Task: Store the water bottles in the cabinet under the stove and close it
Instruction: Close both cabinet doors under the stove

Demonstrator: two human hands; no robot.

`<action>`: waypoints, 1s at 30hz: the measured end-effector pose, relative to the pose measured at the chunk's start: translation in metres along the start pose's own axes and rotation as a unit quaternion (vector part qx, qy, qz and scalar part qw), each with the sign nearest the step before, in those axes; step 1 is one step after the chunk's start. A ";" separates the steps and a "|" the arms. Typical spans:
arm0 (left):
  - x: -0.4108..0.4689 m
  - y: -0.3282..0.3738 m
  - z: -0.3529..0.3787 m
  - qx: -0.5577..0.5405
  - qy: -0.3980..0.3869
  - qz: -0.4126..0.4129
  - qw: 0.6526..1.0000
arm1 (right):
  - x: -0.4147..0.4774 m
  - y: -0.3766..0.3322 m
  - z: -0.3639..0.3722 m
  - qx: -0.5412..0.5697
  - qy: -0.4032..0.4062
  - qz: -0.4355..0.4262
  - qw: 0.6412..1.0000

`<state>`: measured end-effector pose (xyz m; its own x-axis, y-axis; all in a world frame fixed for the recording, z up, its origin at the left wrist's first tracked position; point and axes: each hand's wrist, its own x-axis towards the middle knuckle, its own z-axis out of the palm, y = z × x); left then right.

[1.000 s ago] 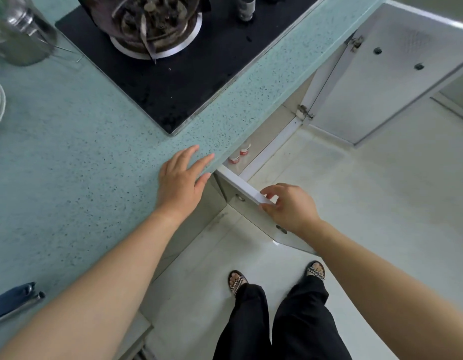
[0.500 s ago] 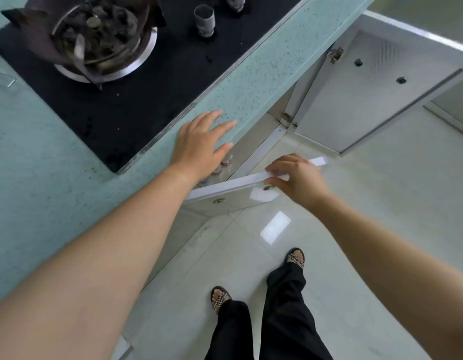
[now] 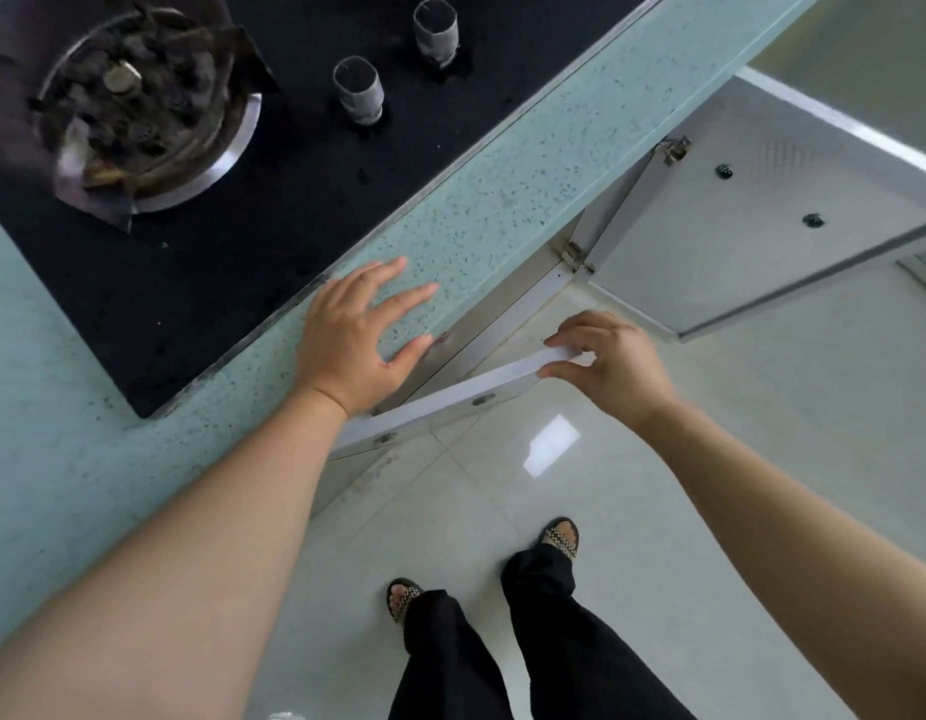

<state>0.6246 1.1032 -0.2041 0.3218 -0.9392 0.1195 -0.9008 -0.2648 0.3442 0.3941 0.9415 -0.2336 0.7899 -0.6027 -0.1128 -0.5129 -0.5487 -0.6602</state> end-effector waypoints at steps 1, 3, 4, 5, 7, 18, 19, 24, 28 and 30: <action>0.000 0.000 0.000 -0.001 0.000 -0.001 1.000 | 0.006 -0.003 0.002 0.025 0.019 0.016 0.999; 0.000 -0.001 0.000 -0.003 -0.002 -0.003 1.000 | 0.017 -0.008 0.009 0.080 0.063 0.050 0.993; 0.000 -0.002 0.000 -0.003 -0.004 -0.004 1.000 | 0.021 -0.010 0.013 0.107 0.086 0.067 0.988; 0.000 -0.002 -0.001 -0.003 -0.004 -0.005 1.000 | 0.025 -0.011 0.018 0.130 0.105 0.086 0.982; 0.000 -0.003 -0.001 -0.003 -0.005 -0.009 1.000 | 0.031 -0.013 0.023 0.159 0.127 0.123 0.971; 0.000 -0.004 0.001 -0.001 -0.036 -0.013 0.999 | 0.058 -0.031 0.035 0.181 0.165 0.153 0.957; 0.000 -0.005 0.001 0.000 -0.038 -0.013 0.999 | 0.058 -0.032 0.038 0.179 0.173 0.154 0.956; 0.000 -0.005 0.001 0.007 -0.041 -0.002 0.999 | 0.050 -0.039 0.045 0.160 0.192 0.169 0.953; 0.000 -0.004 -0.001 0.009 -0.042 -0.002 0.999 | 0.032 -0.050 0.041 0.089 0.156 0.170 0.969; -0.001 -0.002 -0.004 0.012 -0.055 -0.007 0.998 | 0.016 -0.058 0.035 0.047 0.124 0.181 0.974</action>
<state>0.6272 1.1053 -0.2007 0.3009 -0.9536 0.0112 -0.9036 -0.2813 0.3229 0.4487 0.9839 -0.2235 0.4514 -0.8750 -0.1749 -0.6999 -0.2256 -0.6777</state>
